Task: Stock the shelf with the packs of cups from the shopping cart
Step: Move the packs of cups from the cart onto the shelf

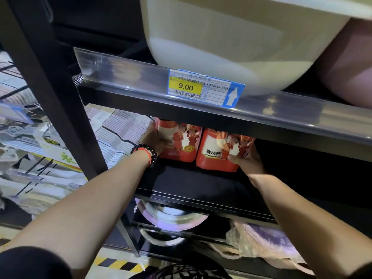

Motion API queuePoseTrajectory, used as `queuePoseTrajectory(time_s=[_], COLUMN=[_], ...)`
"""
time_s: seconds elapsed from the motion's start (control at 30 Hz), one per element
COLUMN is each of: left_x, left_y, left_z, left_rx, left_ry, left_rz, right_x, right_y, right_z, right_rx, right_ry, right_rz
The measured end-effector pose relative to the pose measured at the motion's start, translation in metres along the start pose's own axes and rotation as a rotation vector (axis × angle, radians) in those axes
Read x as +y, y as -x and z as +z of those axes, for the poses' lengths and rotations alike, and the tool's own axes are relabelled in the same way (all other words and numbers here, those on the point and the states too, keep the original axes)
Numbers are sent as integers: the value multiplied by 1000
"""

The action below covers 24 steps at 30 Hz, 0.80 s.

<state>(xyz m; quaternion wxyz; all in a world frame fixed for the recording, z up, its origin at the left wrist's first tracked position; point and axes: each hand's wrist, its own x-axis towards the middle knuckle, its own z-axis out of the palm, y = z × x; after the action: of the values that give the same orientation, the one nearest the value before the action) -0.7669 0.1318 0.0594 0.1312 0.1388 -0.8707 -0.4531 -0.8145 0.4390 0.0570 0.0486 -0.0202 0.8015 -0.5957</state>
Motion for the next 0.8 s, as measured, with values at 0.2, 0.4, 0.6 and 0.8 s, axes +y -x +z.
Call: queuePoseTrajectory(time_s=[0.2,0.4,0.6,0.8], left_x=[-3,-3,-4,1], left_y=[2,3,4,11], left_z=[5,6,7,7], left_rx=[88,107,112,119], left_ry=[32,-10,-31,-61], left_rz=[-13,-54,-145,-260], right_x=[-1,-2,-3,7], right_y=[-3,-2,-4,-5], right_z=[5,10,4,0], right_rx=[-8,23,13,-26], right_ry=[-60,-33,15,-9], right_rz=[-10,-13,5,34])
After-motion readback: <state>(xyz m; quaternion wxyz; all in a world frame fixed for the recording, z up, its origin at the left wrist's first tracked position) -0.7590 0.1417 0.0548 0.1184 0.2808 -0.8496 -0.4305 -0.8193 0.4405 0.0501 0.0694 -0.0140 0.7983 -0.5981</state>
